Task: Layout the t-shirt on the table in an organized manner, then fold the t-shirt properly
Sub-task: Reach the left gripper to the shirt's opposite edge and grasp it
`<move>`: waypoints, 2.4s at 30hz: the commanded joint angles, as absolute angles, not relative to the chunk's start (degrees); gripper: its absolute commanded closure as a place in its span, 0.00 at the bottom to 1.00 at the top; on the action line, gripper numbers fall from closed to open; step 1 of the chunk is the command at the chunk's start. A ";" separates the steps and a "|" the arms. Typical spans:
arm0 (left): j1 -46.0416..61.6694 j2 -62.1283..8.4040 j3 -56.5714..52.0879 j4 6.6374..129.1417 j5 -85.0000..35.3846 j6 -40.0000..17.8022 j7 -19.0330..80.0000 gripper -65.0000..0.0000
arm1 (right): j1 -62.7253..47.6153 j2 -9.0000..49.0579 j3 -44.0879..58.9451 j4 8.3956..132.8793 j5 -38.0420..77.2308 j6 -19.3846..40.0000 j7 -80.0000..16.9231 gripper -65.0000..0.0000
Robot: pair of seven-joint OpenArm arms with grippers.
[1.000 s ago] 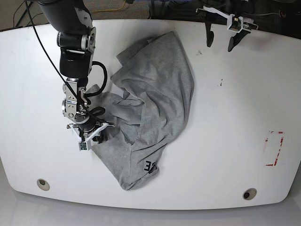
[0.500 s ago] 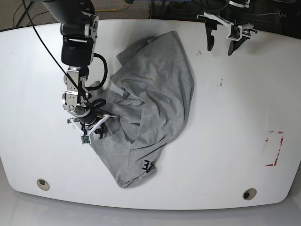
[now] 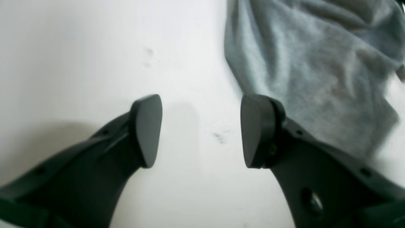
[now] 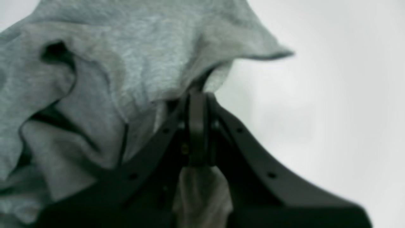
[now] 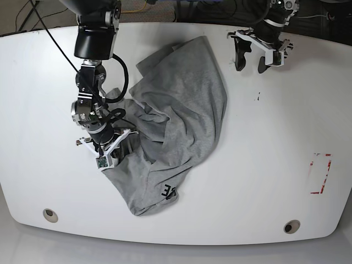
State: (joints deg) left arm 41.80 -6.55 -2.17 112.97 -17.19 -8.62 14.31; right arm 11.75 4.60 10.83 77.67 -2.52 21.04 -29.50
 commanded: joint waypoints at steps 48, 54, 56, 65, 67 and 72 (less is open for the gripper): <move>25.80 -6.37 11.56 100.97 -21.76 -19.65 41.89 0.43 | 6.73 1.89 10.95 101.32 -1.63 21.14 -37.41 1.00; 24.66 -6.46 14.64 98.33 -21.76 -19.65 41.89 0.49 | 5.85 1.89 10.95 102.02 -1.63 21.14 -37.41 1.00; 24.22 -6.46 15.16 97.45 -21.67 -19.65 41.89 0.58 | 5.76 1.80 10.95 102.11 -1.63 21.23 -37.41 1.00; 22.29 -6.55 15.43 93.32 -21.32 -19.38 41.71 1.00 | 5.76 0.84 10.95 102.20 -1.63 21.23 -37.41 1.00; 22.20 -7.08 15.34 93.05 -21.32 -19.47 41.54 1.00 | 5.76 0.84 10.95 102.37 -1.63 21.23 -37.41 1.00; 22.20 -8.84 15.34 94.11 -21.85 -19.56 41.36 1.00 | 5.32 0.84 10.95 104.04 -1.63 21.23 -37.76 1.00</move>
State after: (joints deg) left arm 21.41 -7.66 15.55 93.97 -26.39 -21.58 36.58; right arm 4.45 0.58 10.87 101.86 -2.11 21.23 -39.24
